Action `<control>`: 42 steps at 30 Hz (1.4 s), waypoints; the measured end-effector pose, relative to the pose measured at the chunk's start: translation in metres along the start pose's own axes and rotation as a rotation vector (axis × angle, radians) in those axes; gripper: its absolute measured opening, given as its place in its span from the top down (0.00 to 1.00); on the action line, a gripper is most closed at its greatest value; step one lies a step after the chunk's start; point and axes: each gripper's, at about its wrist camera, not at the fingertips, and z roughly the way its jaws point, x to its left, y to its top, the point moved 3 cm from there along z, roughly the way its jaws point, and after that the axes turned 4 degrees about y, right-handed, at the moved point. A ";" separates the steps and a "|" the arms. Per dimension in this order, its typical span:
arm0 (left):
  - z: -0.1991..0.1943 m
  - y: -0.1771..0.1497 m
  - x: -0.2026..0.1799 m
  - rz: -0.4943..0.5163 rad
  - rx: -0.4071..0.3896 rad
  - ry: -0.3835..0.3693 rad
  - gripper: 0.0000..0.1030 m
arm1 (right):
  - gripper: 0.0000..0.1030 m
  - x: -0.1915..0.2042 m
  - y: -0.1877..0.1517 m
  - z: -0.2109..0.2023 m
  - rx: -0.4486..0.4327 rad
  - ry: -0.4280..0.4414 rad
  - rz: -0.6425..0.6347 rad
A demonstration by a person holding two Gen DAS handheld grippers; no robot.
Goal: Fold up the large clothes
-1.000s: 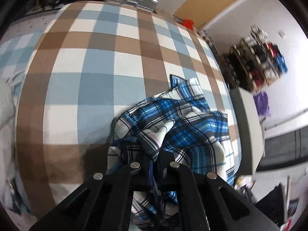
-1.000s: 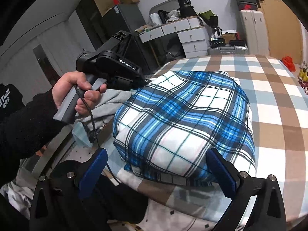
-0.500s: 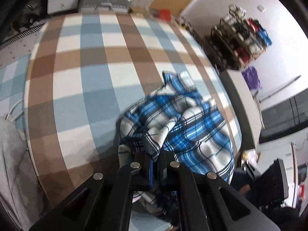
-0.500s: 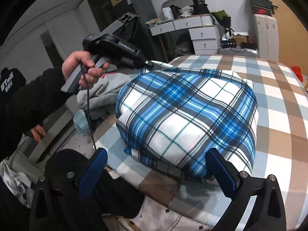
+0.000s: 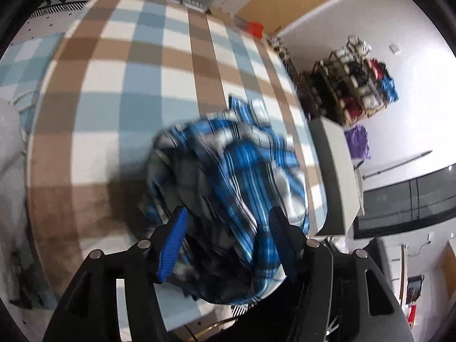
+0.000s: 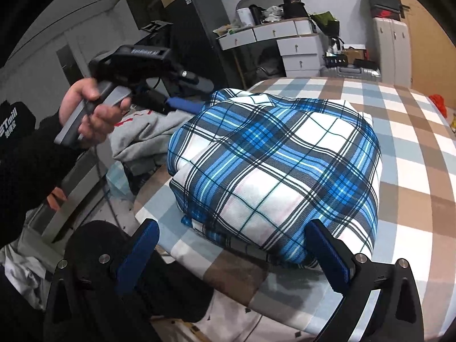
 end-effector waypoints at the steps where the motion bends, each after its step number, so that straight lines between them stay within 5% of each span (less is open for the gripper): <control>1: 0.005 -0.002 0.000 -0.010 0.007 0.001 0.48 | 0.00 0.000 0.000 -0.001 -0.001 0.003 0.002; 6: 0.024 -0.007 0.000 -0.075 0.036 -0.047 0.53 | 0.00 -0.001 -0.002 -0.003 -0.002 0.003 0.001; 7: 0.024 -0.007 -0.003 -0.058 0.033 -0.051 0.90 | 0.00 -0.001 -0.002 -0.003 0.000 0.002 0.000; 8: 0.023 -0.006 -0.006 -0.040 0.031 -0.025 0.96 | 0.00 -0.001 -0.003 -0.003 0.001 0.001 -0.001; 26: -0.004 0.000 0.005 0.002 0.061 -0.073 0.98 | 0.00 0.000 -0.006 0.000 0.014 -0.006 -0.012; 42: -0.008 0.017 0.028 0.077 0.011 0.064 1.00 | 0.00 0.001 -0.004 0.003 0.013 -0.012 -0.024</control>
